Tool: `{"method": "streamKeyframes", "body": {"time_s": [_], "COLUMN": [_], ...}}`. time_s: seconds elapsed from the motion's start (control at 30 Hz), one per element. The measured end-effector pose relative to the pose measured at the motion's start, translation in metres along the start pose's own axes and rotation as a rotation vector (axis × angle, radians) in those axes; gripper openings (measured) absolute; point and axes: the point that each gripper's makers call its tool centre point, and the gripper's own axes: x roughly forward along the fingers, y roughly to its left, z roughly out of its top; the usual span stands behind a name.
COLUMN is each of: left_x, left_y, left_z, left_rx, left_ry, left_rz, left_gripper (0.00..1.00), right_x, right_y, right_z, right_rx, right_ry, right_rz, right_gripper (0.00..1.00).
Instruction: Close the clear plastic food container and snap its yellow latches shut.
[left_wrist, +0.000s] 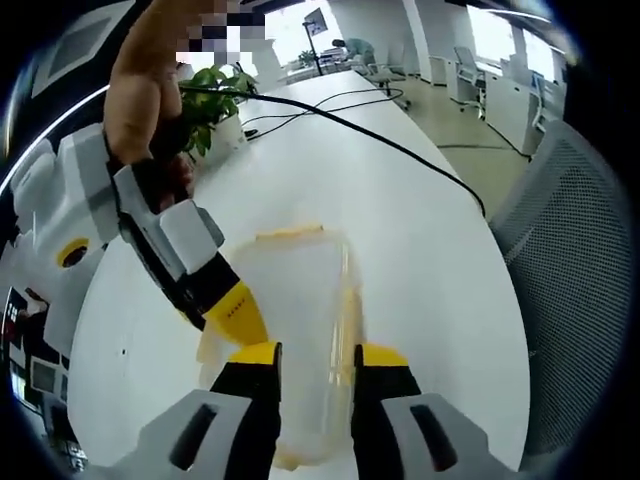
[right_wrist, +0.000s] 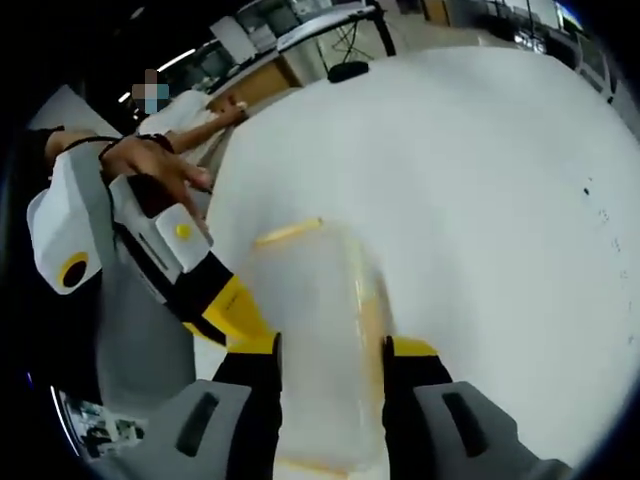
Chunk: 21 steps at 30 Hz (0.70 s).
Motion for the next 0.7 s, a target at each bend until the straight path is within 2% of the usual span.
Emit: {"method": "streamKeyframes", "body": {"time_s": [0.2,0.5,0.7], "left_x": [-0.0002,0.0012,0.0010], "left_y": [-0.0032,-0.0061,-0.0073], "left_z": [0.0014,0.0029,0.0040], "left_rx": [0.018,0.047,0.016], "left_ry": [-0.011,-0.011,-0.008], "left_rz": [0.010,0.030,0.044], "left_gripper": [0.21,0.23,0.23], "right_x": [-0.0003,-0.0020,-0.0039], "right_y": [0.0026,0.0029,0.0018], "right_z": [0.0025,0.0051,0.0063], "right_rx": [-0.011,-0.032,-0.029], "right_ry": [-0.003,-0.057,-0.082], "right_rz": [-0.017,-0.051,-0.108], "right_gripper": [0.37,0.38,0.41]}}
